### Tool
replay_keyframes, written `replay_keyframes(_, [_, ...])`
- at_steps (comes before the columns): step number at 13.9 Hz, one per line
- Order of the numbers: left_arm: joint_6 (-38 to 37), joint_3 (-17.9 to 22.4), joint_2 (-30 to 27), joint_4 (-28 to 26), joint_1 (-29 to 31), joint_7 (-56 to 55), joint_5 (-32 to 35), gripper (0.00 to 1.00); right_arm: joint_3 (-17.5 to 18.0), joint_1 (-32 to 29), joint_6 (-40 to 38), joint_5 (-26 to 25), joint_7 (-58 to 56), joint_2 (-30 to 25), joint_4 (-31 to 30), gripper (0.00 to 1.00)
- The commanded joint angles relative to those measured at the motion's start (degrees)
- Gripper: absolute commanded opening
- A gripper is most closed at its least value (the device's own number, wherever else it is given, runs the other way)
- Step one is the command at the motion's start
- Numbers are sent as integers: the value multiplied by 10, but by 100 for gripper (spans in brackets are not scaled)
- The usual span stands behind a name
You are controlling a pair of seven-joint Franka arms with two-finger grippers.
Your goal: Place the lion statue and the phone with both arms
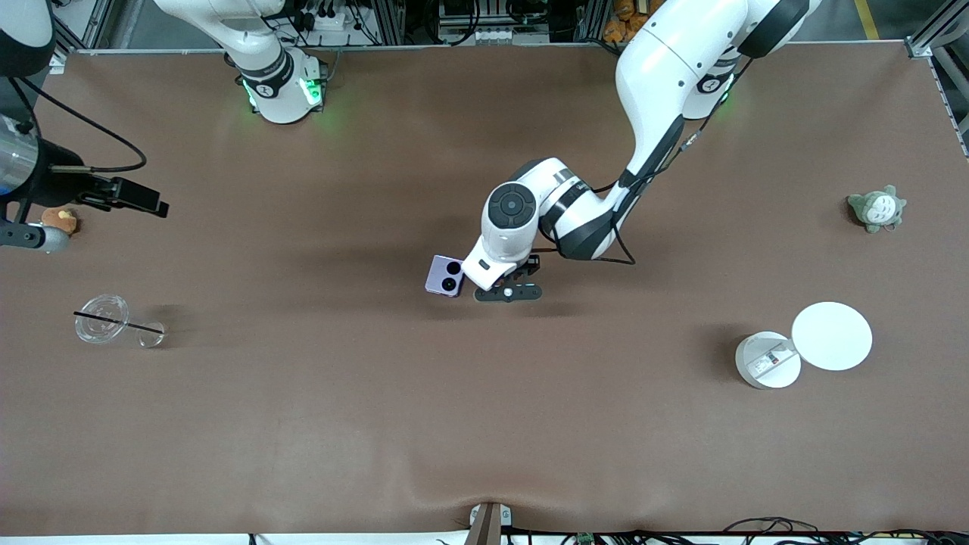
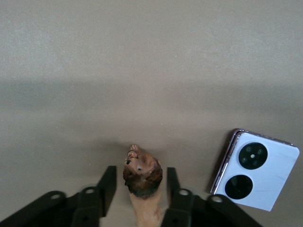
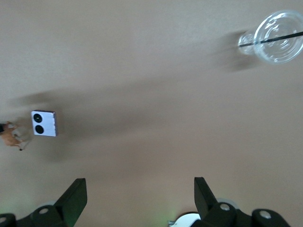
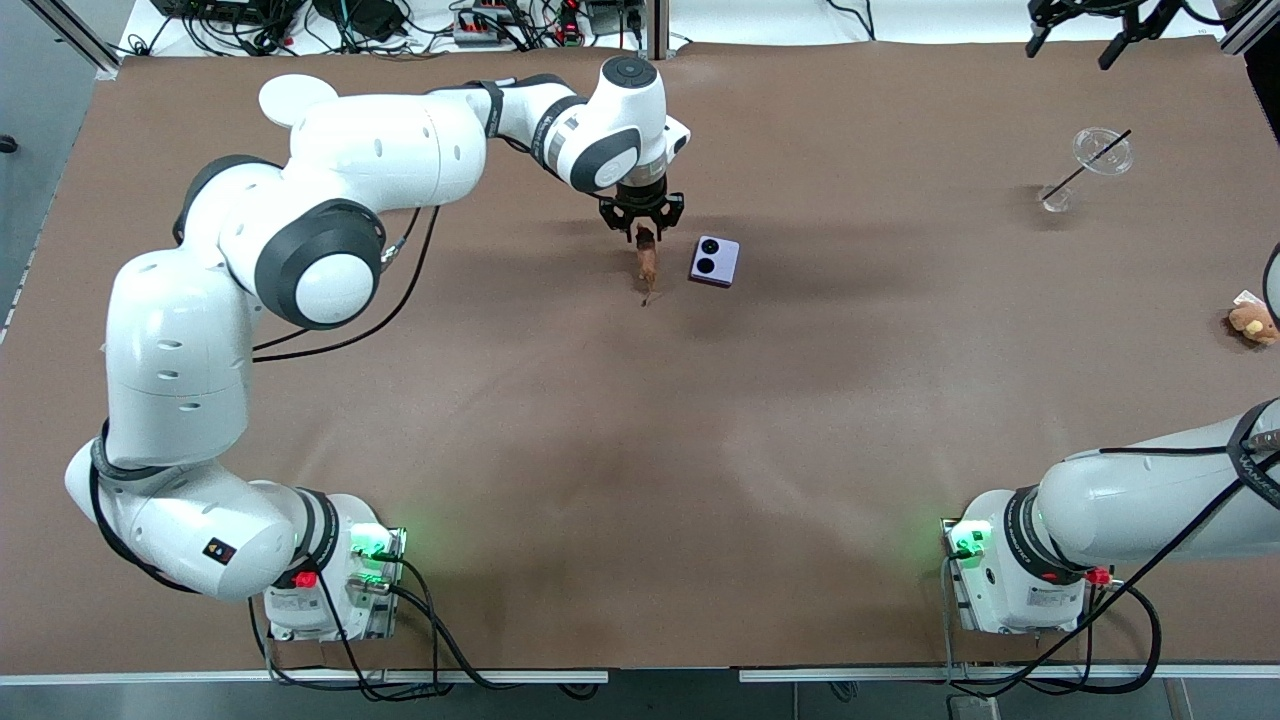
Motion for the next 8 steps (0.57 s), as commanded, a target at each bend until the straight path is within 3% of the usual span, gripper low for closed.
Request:
replay_keyframes(1, [2, 6, -2, 7, -1, -11, 25, 0, 0, 1, -16, 28, 16, 10, 7, 100])
replay_keyframes(6, [-60, 9, -48, 8, 31, 1, 49, 0, 0, 86, -9, 66, 47, 65, 8, 100])
replay_keyframes(8, [-87, 8, -75, 7, 66, 42, 50, 0, 0, 136, 34, 68, 82, 86, 6, 100])
